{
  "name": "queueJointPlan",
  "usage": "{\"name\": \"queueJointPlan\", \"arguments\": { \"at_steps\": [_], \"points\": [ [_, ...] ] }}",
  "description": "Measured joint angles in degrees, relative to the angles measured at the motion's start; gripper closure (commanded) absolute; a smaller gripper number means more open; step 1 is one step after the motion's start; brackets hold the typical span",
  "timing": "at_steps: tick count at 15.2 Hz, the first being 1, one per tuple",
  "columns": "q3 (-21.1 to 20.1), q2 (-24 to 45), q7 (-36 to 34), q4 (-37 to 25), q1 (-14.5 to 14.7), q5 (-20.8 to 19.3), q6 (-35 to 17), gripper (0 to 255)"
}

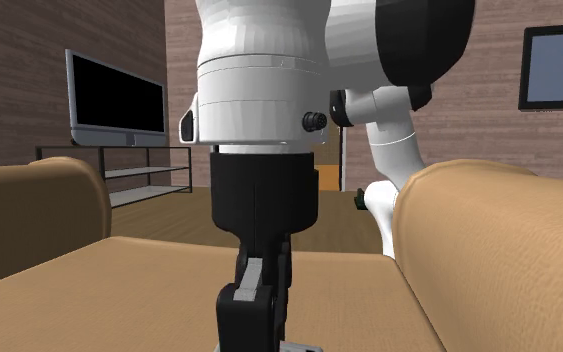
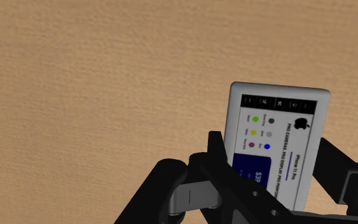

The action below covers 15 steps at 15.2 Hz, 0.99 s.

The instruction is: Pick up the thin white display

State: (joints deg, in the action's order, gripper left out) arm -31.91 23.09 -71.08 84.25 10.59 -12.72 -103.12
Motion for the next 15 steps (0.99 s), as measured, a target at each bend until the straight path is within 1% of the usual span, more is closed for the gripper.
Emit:
{"name": "queueJointPlan", "arguments": {
  "at_steps": [7,10,15],
  "points": [
    [0.0,-0.09,0.09,-0.07,-0.08,0.07,0.33,255],
    [-0.09,-0.41,0.34,-1.5,-0.05,0.32,2.2,255],
    [-0.21,-0.16,0.51,-5.67,0.56,0.31,6.11,255]
  ]
}}
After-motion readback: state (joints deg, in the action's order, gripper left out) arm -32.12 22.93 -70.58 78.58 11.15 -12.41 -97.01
